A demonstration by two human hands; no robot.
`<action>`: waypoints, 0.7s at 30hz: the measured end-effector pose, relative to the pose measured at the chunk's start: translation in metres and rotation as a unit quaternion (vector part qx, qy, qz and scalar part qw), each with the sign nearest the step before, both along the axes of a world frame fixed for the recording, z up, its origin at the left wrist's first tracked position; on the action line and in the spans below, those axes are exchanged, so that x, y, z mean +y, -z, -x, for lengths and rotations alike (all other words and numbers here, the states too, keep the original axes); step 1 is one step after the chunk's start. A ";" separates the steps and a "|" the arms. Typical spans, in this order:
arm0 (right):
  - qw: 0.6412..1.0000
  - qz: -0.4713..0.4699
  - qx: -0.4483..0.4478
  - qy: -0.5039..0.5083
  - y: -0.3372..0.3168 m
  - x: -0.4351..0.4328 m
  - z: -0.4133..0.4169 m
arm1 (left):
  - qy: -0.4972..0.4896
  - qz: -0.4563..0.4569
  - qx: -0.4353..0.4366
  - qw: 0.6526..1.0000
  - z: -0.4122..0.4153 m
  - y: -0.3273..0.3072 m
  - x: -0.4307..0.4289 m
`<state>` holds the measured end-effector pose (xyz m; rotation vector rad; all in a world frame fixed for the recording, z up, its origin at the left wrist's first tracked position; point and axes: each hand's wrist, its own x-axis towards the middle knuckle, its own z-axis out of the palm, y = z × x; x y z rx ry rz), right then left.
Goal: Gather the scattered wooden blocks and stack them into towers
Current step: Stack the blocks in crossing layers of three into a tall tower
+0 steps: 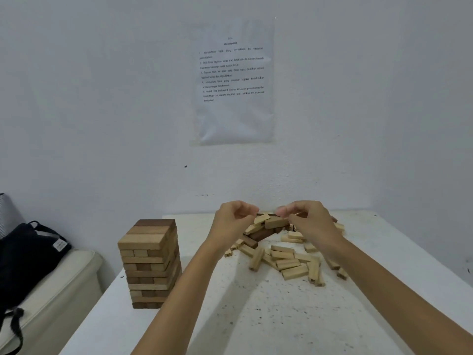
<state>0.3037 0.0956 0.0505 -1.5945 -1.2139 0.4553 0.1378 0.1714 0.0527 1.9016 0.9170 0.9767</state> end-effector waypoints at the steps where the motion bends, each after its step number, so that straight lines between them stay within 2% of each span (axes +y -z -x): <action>1: 1.000 0.002 -0.016 0.000 0.002 0.006 -0.003 | 0.012 -0.003 0.014 1.000 -0.002 0.002 0.006; 5: 0.998 0.023 -0.054 -0.033 0.013 0.031 -0.014 | 0.056 -0.030 0.086 0.994 -0.008 0.014 0.031; 11: 0.993 0.039 -0.104 -0.025 0.033 0.061 -0.030 | 0.079 -0.051 0.197 0.976 -0.013 0.036 0.058; 16: 0.973 0.073 -0.216 -0.040 0.052 0.076 -0.035 | 0.079 -0.041 0.245 0.965 -0.009 0.043 0.074; 21: 0.952 0.051 -0.302 -0.017 0.058 0.080 -0.033 | 0.047 -0.081 0.314 0.945 -0.008 0.048 0.074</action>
